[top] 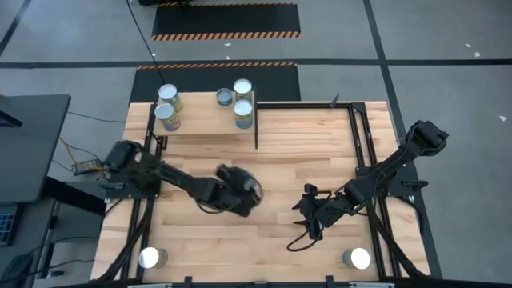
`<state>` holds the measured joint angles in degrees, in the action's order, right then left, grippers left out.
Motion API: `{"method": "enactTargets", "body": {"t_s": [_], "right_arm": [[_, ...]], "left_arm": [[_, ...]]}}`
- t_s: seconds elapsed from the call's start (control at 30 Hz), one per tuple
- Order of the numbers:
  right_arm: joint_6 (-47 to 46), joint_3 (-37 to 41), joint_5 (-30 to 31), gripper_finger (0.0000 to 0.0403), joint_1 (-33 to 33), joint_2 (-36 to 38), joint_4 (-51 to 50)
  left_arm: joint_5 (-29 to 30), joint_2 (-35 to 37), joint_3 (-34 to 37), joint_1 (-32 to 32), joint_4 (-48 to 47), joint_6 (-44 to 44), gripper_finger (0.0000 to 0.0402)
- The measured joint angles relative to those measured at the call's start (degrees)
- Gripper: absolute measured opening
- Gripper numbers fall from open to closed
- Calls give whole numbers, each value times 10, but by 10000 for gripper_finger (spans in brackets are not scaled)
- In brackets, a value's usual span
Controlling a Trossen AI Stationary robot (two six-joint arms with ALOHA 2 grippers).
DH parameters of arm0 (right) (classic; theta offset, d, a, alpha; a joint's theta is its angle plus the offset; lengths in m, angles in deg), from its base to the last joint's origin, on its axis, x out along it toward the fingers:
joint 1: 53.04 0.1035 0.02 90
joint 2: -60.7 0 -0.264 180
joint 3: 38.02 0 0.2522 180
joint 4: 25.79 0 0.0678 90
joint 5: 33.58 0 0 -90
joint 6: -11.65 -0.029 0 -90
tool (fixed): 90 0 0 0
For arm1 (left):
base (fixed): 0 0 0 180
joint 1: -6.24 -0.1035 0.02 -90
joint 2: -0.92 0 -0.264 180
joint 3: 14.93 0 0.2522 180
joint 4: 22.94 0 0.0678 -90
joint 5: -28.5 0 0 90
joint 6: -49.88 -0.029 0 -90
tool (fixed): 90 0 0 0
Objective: Pick and place cans onto a shelf
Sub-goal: Put the mushroom can on the shelf
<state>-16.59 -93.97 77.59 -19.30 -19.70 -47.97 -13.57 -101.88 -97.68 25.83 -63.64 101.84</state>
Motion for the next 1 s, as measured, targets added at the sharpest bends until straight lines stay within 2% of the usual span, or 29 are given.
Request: {"method": "enactTargets", "body": {"t_s": [0.2, 0.3, 0.37, 0.53, 0.67, 0.87, 1.0], "right_arm": [[5, 0, -2, 244, 0, -1, 1], [14, 0, -3, 244, 0, -1, 2], [14, 0, -3, 244, -1, -1, 3], [21, 0, -3, 244, -8, -1, 15], [33, 0, -4, 244, -10, -1, 28], [28, 0, -3, 244, -8, -1, 33], [24, 0, -3, 244, 1, -1, 33]], "left_arm": [[84, 98, 0, 0, -312, 278, 291], [106, 126, 0, -28, -395, 342, 291], [117, 137, 0, -58, -397, 351, 292], [115, 140, 0, -150, -361, 295, 292], [102, 140, 0, -215, -284, 192, 292], [-25, 140, 0, -318, -201, 21, 293], [-60, 149, 0, -369, -187, -62, 293]]}}
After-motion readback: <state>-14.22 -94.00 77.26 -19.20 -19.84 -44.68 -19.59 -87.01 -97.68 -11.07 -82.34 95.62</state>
